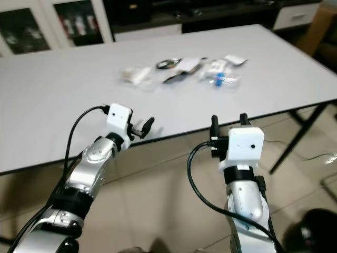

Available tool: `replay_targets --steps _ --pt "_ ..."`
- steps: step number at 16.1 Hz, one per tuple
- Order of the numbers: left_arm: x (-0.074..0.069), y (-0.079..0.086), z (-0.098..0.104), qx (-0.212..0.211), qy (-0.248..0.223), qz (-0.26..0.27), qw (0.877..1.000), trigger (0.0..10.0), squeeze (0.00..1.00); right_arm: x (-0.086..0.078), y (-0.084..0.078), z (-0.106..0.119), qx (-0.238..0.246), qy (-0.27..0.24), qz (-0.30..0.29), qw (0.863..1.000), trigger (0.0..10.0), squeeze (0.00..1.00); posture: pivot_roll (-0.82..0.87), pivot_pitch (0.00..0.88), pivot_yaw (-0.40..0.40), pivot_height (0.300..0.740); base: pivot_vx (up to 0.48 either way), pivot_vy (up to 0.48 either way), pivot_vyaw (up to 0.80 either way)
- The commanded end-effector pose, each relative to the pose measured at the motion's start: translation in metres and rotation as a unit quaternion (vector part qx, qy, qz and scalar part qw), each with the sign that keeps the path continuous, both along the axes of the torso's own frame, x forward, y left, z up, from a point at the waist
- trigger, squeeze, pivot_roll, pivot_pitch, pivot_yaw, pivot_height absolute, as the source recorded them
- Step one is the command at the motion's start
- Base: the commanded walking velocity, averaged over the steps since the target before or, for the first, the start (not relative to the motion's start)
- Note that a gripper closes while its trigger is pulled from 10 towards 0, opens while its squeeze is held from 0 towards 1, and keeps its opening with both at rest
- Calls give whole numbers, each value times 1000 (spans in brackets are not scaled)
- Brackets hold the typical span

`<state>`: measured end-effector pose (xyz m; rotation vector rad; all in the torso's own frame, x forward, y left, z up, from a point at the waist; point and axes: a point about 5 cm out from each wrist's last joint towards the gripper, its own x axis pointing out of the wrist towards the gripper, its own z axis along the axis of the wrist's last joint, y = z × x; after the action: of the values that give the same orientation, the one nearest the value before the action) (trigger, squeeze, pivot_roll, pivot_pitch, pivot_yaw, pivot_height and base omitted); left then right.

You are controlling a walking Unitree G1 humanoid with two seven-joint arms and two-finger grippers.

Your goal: Picking trash to rubbish bin

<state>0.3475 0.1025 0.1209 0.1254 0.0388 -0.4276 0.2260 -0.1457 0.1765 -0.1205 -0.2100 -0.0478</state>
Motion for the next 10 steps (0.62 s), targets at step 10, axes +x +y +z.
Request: replay_targets --steps 10 --pt "-5 -26 7 -35 -4 -86 996 10000 0 2 -10 5 5 -10 -47 999 10000 0 39 89 43 740 0 0 -211"
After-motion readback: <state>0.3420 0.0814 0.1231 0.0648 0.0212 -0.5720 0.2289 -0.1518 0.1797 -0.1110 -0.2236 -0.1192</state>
